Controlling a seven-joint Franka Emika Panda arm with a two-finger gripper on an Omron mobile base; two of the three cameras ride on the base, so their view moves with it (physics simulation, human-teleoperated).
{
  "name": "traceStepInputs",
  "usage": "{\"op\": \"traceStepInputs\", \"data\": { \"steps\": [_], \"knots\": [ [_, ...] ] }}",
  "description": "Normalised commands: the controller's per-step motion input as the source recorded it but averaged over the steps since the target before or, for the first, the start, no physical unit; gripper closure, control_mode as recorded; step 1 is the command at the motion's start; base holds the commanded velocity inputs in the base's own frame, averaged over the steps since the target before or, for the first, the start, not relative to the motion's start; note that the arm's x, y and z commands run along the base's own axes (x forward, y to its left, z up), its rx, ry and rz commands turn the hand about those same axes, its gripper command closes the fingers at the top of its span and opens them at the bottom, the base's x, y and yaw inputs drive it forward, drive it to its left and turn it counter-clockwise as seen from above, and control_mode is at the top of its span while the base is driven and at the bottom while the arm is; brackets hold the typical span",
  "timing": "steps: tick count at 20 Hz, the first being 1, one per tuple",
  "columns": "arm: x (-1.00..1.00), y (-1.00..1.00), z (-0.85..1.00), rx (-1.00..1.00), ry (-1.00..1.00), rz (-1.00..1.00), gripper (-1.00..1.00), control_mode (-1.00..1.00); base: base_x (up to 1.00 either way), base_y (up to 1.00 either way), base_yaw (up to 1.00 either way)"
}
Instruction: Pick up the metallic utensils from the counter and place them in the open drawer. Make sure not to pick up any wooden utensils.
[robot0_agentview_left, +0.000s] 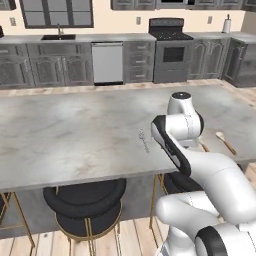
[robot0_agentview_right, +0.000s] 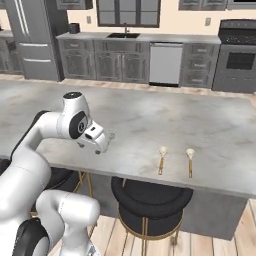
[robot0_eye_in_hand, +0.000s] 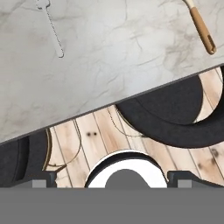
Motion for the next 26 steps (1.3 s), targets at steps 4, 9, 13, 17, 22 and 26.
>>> {"op": "traceStepInputs", "data": {
  "steps": [4,9,13,17,22,26],
  "knots": [
    [0.0,0.0,0.0,0.0,0.0,0.0,-1.0,1.0,0.24,0.01,0.1],
    [0.0,0.0,0.0,0.0,0.0,0.0,-1.0,1.0,0.28,-0.01,0.06],
    [0.0,0.0,0.0,0.0,0.0,0.0,-1.0,1.0,0.36,0.0,0.05],
    [0.76,0.0,-0.18,0.01,0.0,0.15,-1.0,-1.0,0.0,0.0,0.0],
    [0.98,-0.05,-0.48,0.05,0.03,0.27,-1.0,-1.0,0.0,0.0,0.0],
    [0.99,0.0,-0.39,0.0,0.17,0.15,-1.0,-1.0,0.0,0.0,0.0]
  ]
}}
